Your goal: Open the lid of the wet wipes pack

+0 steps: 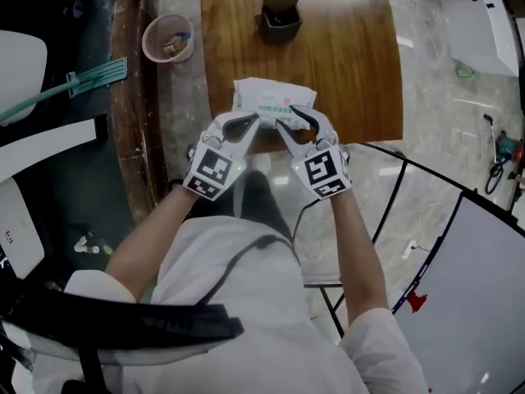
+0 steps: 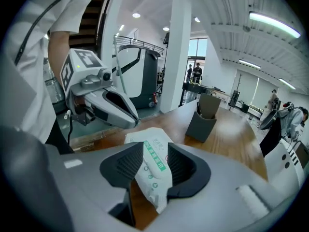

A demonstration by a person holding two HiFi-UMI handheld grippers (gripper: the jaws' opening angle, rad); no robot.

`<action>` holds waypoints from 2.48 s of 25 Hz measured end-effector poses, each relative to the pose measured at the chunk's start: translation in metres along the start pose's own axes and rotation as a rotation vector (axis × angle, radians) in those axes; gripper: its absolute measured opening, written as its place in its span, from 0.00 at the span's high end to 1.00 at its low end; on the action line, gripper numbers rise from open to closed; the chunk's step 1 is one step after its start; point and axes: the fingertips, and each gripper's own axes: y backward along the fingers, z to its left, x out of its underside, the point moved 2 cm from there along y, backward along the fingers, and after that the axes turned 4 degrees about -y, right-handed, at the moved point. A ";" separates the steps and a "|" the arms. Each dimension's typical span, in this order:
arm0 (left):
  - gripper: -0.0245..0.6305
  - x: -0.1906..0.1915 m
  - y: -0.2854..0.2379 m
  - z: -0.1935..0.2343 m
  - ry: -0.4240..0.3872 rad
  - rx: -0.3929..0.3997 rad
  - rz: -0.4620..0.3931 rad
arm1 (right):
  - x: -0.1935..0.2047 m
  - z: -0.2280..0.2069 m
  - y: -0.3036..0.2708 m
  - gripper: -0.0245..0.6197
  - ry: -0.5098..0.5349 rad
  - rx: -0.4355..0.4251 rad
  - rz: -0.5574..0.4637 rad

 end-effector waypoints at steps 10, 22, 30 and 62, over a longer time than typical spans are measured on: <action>0.96 0.032 -0.018 -0.002 0.015 0.007 0.063 | 0.016 -0.003 -0.027 0.60 0.150 -0.082 0.090; 0.96 0.047 -0.025 -0.013 0.048 0.032 0.108 | 0.023 -0.006 -0.043 0.53 0.226 -0.189 0.159; 0.96 0.051 -0.035 -0.011 0.053 0.042 0.123 | 0.023 -0.010 -0.046 0.53 0.170 -0.295 0.185; 0.96 0.053 -0.036 -0.013 0.038 0.066 0.128 | 0.005 -0.021 -0.040 0.53 0.016 -0.476 0.212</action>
